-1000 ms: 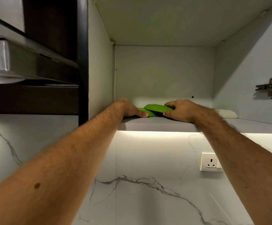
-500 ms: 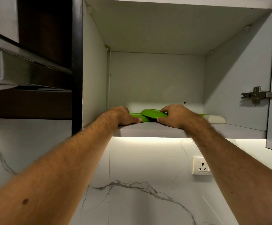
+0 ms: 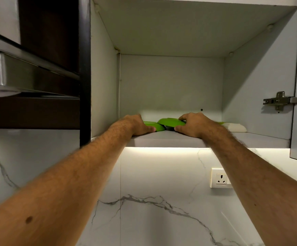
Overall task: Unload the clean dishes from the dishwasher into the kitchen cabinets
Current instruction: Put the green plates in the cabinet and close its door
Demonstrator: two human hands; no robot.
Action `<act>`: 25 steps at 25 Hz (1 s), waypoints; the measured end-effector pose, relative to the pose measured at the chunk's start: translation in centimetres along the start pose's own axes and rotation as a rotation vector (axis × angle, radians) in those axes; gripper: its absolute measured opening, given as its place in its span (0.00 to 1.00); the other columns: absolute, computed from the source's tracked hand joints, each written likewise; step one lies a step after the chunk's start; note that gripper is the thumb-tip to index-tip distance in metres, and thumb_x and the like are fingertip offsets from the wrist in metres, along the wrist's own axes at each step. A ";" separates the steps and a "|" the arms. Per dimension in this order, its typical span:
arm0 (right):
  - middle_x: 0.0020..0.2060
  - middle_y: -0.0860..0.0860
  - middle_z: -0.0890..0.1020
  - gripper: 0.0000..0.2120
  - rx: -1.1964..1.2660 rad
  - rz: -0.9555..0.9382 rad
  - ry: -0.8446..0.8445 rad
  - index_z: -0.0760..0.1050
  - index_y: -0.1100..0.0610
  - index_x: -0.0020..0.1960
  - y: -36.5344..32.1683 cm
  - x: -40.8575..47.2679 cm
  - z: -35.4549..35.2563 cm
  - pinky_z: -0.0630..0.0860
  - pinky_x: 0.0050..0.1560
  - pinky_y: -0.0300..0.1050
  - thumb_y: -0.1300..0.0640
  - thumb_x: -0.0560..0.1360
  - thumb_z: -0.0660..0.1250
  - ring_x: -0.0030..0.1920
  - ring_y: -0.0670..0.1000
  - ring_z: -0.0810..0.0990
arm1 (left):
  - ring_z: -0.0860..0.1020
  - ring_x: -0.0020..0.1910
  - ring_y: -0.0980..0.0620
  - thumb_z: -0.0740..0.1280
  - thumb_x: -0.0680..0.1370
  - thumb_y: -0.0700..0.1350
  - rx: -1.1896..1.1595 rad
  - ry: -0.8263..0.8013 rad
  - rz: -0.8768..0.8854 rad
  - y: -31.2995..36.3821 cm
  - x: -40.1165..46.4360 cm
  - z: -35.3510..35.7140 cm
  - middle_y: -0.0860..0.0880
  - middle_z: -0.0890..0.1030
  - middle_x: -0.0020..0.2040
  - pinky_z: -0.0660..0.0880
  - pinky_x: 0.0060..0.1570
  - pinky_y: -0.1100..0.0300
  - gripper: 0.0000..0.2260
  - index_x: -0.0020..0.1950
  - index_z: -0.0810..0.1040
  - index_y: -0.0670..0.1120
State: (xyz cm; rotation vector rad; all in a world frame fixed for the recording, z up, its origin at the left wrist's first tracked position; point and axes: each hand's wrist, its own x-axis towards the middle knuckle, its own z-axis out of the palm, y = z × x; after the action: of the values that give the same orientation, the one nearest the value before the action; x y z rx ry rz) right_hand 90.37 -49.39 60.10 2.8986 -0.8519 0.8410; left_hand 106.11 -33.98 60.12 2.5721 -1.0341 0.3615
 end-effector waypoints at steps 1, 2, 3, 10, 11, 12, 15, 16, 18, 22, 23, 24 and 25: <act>0.66 0.54 0.76 0.26 0.000 -0.003 -0.006 0.70 0.51 0.72 0.1 0.1 0.0 0.72 0.59 0.46 0.42 0.77 0.65 0.63 0.55 0.74 | 0.72 0.66 0.43 0.64 0.72 0.70 -0.004 0.008 0.018 0.0 0.0 0.0 0.45 0.73 0.69 0.71 0.64 0.51 0.36 0.72 0.68 0.48; 0.67 0.53 0.75 0.26 0.002 -0.011 -0.011 0.69 0.50 0.73 0.2 0.2 0.1 0.71 0.61 0.47 0.43 0.77 0.65 0.65 0.55 0.73 | 0.72 0.66 0.43 0.64 0.73 0.69 -0.004 0.011 0.037 0.0 -0.1 0.0 0.45 0.73 0.69 0.70 0.65 0.52 0.35 0.72 0.68 0.49; 0.68 0.53 0.75 0.26 0.005 -0.025 -0.015 0.69 0.50 0.74 0.2 0.3 0.1 0.71 0.63 0.47 0.44 0.78 0.65 0.65 0.55 0.73 | 0.72 0.66 0.44 0.64 0.74 0.67 0.002 0.008 0.054 0.1 -0.2 -0.1 0.45 0.73 0.69 0.70 0.65 0.52 0.33 0.72 0.69 0.49; 0.68 0.51 0.76 0.25 -0.001 -0.089 -0.029 0.69 0.46 0.73 0.2 0.2 0.1 0.71 0.63 0.46 0.44 0.77 0.66 0.65 0.54 0.74 | 0.72 0.67 0.44 0.63 0.76 0.66 0.033 -0.025 0.074 0.1 -0.2 -0.3 0.46 0.74 0.69 0.70 0.65 0.52 0.31 0.72 0.70 0.49; 0.68 0.52 0.75 0.26 0.012 -0.078 -0.031 0.68 0.46 0.74 0.1 0.2 0.1 0.71 0.64 0.47 0.42 0.78 0.65 0.65 0.54 0.74 | 0.72 0.67 0.43 0.63 0.75 0.67 0.044 -0.019 0.070 0.1 -0.3 -0.2 0.45 0.74 0.69 0.70 0.65 0.52 0.32 0.72 0.70 0.48; 0.69 0.53 0.74 0.27 0.048 -0.057 -0.008 0.67 0.47 0.75 0.1 0.1 0.1 0.71 0.66 0.48 0.41 0.78 0.64 0.66 0.55 0.73 | 0.72 0.66 0.43 0.62 0.75 0.68 0.066 0.011 0.070 0.1 -0.4 -0.2 0.44 0.74 0.68 0.70 0.64 0.51 0.33 0.71 0.70 0.47; 0.66 0.57 0.76 0.22 0.147 0.032 0.196 0.68 0.54 0.73 -0.1 -0.3 -0.2 0.71 0.63 0.49 0.48 0.82 0.59 0.63 0.57 0.75 | 0.74 0.62 0.43 0.60 0.78 0.65 0.105 0.266 0.205 0.9 -1.6 -0.8 0.42 0.77 0.63 0.72 0.61 0.50 0.28 0.67 0.73 0.45; 0.63 0.58 0.77 0.19 0.147 0.071 0.258 0.70 0.56 0.71 -0.1 -0.6 -0.4 0.73 0.59 0.48 0.55 0.81 0.60 0.60 0.57 0.76 | 0.76 0.58 0.44 0.60 0.79 0.62 0.072 0.369 0.296 1.4 -2.3 -1.1 0.43 0.78 0.60 0.74 0.59 0.50 0.23 0.65 0.75 0.46; 0.56 0.56 0.77 0.17 0.133 0.141 0.321 0.72 0.57 0.65 0.0 -1.0 -0.5 0.75 0.50 0.46 0.62 0.77 0.63 0.52 0.56 0.76 | 0.78 0.53 0.46 0.60 0.80 0.57 -0.008 0.505 0.411 2.5 -3.6 -1.3 0.46 0.81 0.54 0.76 0.53 0.52 0.16 0.59 0.78 0.48; 0.45 0.56 0.79 0.10 0.020 0.187 0.320 0.75 0.58 0.49 0.0 -1.0 -0.5 0.72 0.42 0.44 0.52 0.74 0.65 0.43 0.56 0.75 | 0.78 0.52 0.43 0.62 0.79 0.47 0.016 0.483 0.398 3.5 -4.5 -0.4 0.43 0.82 0.52 0.75 0.51 0.52 0.12 0.58 0.79 0.45; 0.43 0.56 0.80 0.12 -0.008 0.196 0.299 0.76 0.58 0.46 0.0 -1.0 -0.6 0.72 0.42 0.44 0.49 0.73 0.65 0.42 0.57 0.75 | 0.77 0.52 0.42 0.63 0.78 0.46 0.032 0.482 0.397 3.4 -4.3 -0.3 0.43 0.81 0.53 0.74 0.51 0.52 0.12 0.59 0.78 0.44; 0.42 0.56 0.80 0.13 -0.020 0.201 0.288 0.77 0.58 0.44 0.0 -1.0 -0.7 0.72 0.42 0.44 0.48 0.73 0.65 0.41 0.57 0.75 | 0.77 0.53 0.42 0.63 0.78 0.45 0.034 0.482 0.402 3.3 -4.3 -0.3 0.43 0.81 0.53 0.74 0.52 0.52 0.12 0.59 0.78 0.44; 0.41 0.57 0.80 0.14 -0.025 0.207 0.282 0.77 0.59 0.43 0.0 -1.1 -0.8 0.72 0.42 0.43 0.47 0.74 0.64 0.41 0.57 0.75 | 0.77 0.53 0.43 0.64 0.77 0.44 0.032 0.479 0.411 3.3 -4.2 -0.3 0.43 0.81 0.54 0.74 0.52 0.52 0.13 0.60 0.78 0.44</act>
State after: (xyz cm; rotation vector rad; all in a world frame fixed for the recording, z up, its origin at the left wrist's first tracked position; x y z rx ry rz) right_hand 89.22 -48.73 60.22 2.6122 -1.1306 1.2073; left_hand 100.81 -33.46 59.60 2.1154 -1.3548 1.0434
